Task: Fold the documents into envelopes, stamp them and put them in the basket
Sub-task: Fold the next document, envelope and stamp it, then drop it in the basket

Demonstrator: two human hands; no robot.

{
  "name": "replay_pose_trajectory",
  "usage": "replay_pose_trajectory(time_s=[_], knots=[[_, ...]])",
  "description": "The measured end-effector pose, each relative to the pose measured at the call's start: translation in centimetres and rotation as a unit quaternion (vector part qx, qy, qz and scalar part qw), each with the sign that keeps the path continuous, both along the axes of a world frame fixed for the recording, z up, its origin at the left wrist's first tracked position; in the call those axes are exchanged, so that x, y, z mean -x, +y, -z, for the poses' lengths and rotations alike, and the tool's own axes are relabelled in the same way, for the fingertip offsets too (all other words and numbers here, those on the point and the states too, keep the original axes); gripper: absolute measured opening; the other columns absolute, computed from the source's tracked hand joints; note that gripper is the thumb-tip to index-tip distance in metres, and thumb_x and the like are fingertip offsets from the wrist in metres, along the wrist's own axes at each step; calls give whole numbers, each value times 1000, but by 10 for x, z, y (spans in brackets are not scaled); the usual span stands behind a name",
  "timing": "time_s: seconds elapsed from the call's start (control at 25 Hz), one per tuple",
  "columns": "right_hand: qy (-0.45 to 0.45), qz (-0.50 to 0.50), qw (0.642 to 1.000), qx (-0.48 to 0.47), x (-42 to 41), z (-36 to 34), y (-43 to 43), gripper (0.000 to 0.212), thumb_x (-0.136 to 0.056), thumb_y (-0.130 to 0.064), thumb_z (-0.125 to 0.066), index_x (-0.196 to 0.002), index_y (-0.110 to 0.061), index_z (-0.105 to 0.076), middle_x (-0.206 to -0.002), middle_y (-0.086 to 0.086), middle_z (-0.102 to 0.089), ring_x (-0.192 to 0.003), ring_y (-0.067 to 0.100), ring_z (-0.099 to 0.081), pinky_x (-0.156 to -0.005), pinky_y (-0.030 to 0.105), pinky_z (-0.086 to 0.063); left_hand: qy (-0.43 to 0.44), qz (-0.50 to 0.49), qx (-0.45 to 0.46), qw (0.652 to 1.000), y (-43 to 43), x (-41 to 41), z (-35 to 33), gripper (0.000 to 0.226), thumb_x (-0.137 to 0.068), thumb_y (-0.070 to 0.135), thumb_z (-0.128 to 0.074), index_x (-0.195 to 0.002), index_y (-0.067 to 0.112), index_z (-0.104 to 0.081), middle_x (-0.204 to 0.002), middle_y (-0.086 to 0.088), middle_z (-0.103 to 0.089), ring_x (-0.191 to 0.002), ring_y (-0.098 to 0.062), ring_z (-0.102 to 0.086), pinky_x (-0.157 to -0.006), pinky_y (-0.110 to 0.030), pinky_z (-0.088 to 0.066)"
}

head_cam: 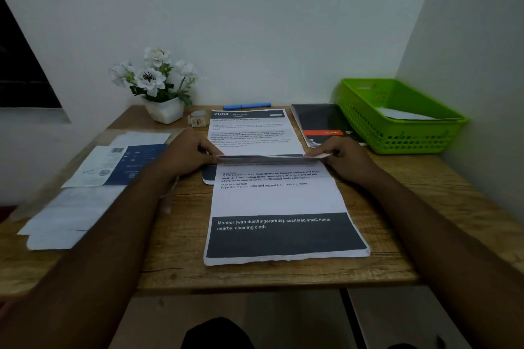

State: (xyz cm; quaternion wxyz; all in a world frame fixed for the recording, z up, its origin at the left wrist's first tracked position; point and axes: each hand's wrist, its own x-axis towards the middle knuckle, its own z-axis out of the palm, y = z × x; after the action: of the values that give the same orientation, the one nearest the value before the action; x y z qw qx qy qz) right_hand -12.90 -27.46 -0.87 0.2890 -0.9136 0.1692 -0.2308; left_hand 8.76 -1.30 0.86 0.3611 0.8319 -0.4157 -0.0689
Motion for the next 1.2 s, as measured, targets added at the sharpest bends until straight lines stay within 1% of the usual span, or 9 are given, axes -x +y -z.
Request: replay_pose_trajectory(time_s=[0.08,0.16,0.28,0.4,0.52,0.68,0.8,0.96,1.2], knots=[[10,-9,1000,7,2,-1,3,50,-87,6,-50,-92,-39,-73,-90,-25,-58,-84,-4,-56,-71,9,-39,-5,15,-4,1000,2,1,-1,26,-77,-4,-67,-89,17,-76,-75,17,-65,-71,3,-59,-55,-6,-44],[13,-7,1000,-7,3,-4,7,52,-86,1,-46,-88,-43,-72,-87,-25,-55,-82,-8,-54,-66,8,-35,8,26,2,1000,3,2,-2,22,-78,3,-68,-86,22,-76,-75,14,-67,-68,4,-59,-52,-7,-43],[1,-28,998,-49,6,-7,11,34,-86,-23,-51,-73,-48,-71,-79,-25,-64,-73,-11,-57,-60,14,-36,26,16,-4,1000,4,5,-3,12,-68,34,-80,-78,30,-76,-76,11,-69,-73,-5,-59,-56,-18,-43],[44,-42,998,-30,9,-10,11,7,-76,-55,-72,-81,-50,-71,-96,-20,-68,-91,2,-60,-68,26,-43,-9,23,-61,998,3,8,-2,45,-47,60,-79,-81,32,-69,-84,12,-64,-75,-5,-56,-56,-19,-38],[78,-35,995,-45,13,-9,8,54,-49,-75,-73,-97,-54,-66,-109,-24,-54,-102,-2,-51,-77,19,-39,-9,30,-81,996,3,8,-2,61,-34,70,-74,-84,36,-64,-89,12,-59,-79,-5,-54,-58,-22,-39],[94,-33,995,-7,13,-9,10,81,-43,-77,-70,-117,-45,-63,-109,-13,-53,-101,6,-50,-82,25,-41,-11,28,-83,996,4,8,-2,64,-32,71,-75,-84,38,-62,-92,16,-57,-83,-3,-53,-59,-22,-39],[76,-26,996,-24,13,-9,10,72,-43,-74,-75,-109,-46,-65,-105,-14,-55,-98,5,-53,-80,25,-45,-14,26,-75,997,3,8,-1,62,-34,69,-77,-84,38,-58,-92,18,-56,-81,-1,-52,-57,-20,-38],[68,-23,997,-39,13,-7,11,80,-42,-71,-80,-112,-36,-66,-110,-13,-57,-97,2,-55,-76,22,-43,-16,31,-62,997,2,7,0,61,-39,60,-83,-86,35,-55,-87,17,-56,-75,-2,-53,-54,-17,-36],[49,-34,996,-70,14,-8,14,79,-38,-72,-78,-109,-41,-63,-104,-17,-59,-88,-1,-56,-69,14,-41,20,57,-33,998,2,9,-1,60,-41,49,-87,-88,32,-54,-74,8,-59,-58,-1,-53,-46,-11,-41]])
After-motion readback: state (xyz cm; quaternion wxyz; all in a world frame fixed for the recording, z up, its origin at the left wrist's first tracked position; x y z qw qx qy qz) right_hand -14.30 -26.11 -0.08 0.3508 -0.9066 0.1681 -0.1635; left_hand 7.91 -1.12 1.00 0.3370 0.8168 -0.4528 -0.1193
